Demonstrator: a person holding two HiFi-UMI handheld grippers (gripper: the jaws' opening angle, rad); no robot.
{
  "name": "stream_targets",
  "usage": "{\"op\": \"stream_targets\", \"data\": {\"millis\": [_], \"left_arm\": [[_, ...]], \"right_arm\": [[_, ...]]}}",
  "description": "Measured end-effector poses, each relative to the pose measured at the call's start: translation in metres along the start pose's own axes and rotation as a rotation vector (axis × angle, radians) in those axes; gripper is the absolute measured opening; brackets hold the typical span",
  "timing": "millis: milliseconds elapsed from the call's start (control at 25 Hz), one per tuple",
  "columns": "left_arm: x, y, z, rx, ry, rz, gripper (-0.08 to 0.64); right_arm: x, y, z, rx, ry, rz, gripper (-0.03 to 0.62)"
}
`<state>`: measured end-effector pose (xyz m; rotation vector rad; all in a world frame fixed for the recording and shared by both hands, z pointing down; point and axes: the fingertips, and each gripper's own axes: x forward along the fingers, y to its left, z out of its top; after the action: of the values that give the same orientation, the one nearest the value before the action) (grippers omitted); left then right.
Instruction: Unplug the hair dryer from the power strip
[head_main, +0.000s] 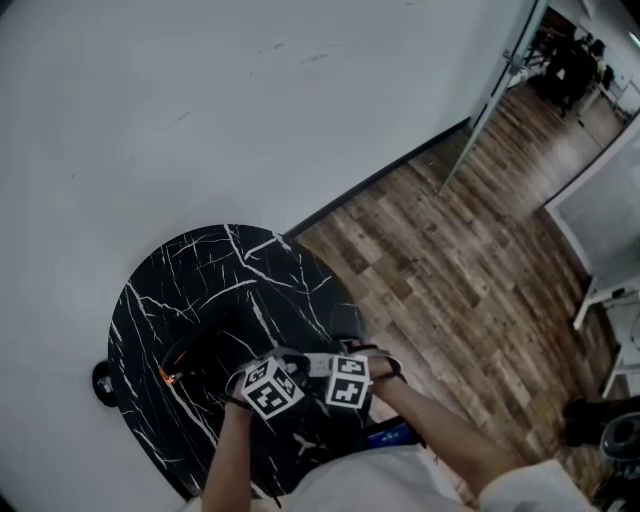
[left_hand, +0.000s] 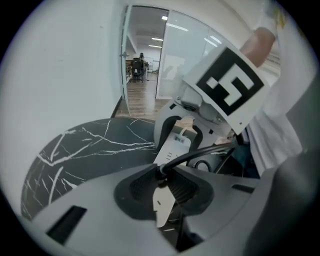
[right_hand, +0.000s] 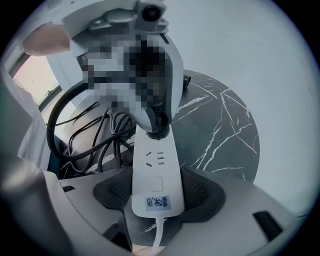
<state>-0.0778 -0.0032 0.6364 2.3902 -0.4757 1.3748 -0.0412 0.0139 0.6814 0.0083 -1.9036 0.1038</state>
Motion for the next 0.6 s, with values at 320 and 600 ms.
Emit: {"op": "stream_targets", "data": {"millis": [320, 600], "left_arm": [[0.0035, 0.0021, -0.0011, -0.062, -0.008, -0.026, 0.057], [0.0001, 0.0014, 0.0007, 0.041, 0.024, 0.053, 0.057]], "right_arm": [[0.0001, -0.0017, -0.0014, 0.005, 0.005, -0.009, 0.272], [0.0002, -0.0040, 0.0008, 0.005, -0.003, -0.006, 0.273]]}}
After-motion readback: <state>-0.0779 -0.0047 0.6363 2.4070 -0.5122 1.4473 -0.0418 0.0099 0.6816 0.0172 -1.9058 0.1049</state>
